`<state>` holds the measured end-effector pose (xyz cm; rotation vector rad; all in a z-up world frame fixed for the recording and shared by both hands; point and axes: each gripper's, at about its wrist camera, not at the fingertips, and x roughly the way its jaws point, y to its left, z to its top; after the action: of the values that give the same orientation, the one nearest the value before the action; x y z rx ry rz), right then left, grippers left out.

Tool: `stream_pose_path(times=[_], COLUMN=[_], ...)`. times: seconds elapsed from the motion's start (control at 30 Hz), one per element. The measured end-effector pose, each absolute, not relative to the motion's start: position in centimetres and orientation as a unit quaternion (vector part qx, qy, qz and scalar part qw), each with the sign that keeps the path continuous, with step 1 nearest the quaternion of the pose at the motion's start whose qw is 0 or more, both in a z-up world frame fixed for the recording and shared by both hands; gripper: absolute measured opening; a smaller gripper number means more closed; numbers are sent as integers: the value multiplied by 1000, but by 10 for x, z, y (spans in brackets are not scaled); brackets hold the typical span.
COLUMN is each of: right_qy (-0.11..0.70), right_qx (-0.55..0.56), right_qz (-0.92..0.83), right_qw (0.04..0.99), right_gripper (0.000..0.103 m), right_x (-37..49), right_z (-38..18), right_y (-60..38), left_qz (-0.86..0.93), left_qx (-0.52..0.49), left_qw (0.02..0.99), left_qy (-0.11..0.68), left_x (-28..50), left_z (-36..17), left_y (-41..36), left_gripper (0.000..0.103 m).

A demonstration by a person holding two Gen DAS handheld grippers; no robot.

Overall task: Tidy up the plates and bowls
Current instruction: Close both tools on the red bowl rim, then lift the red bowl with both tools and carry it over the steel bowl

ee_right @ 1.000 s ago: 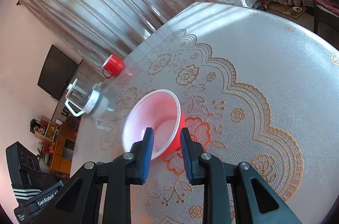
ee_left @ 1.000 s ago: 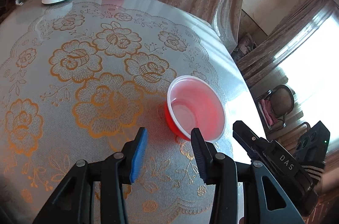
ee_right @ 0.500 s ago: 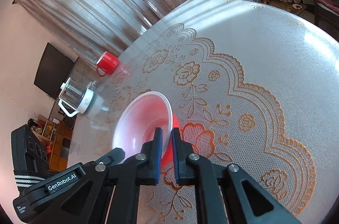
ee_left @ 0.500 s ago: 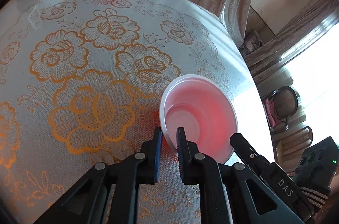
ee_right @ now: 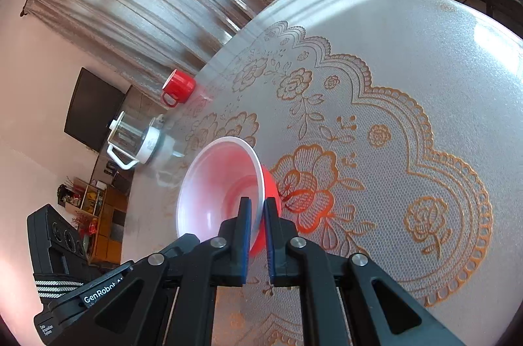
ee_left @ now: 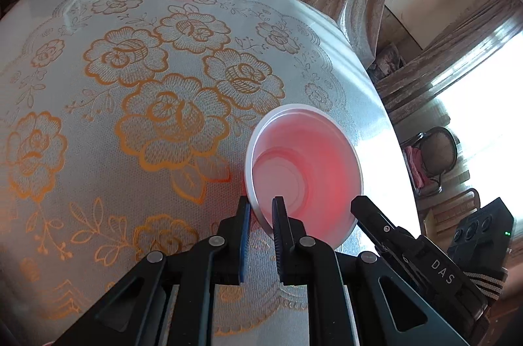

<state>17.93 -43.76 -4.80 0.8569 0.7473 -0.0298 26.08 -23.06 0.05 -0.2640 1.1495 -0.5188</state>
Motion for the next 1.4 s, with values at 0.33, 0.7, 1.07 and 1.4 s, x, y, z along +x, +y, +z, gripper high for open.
stream_pose_path(times=[0.33, 0.7, 1.07, 1.4], right_qy=[360, 373, 368, 356], right_qx=[411, 408, 401, 384], right_qz=[6, 11, 10, 8], right_qw=[838, 833, 839, 852], right_gripper=[7, 9, 22, 9], right_x=[134, 102, 93, 91], right_z=[-39, -42, -49, -51], right_y=[-408, -388, -378, -372], left_qz=[-249, -252, -251, -241], left_qx=[-107, -95, -72, -45], left_qw=[801, 789, 808, 827], left_qy=[535, 552, 528, 507], left_x=[210, 187, 183, 184], left_z=[12, 0, 3, 0], left_y=[-201, -186, -188, -191], left_gripper=[13, 23, 33, 20])
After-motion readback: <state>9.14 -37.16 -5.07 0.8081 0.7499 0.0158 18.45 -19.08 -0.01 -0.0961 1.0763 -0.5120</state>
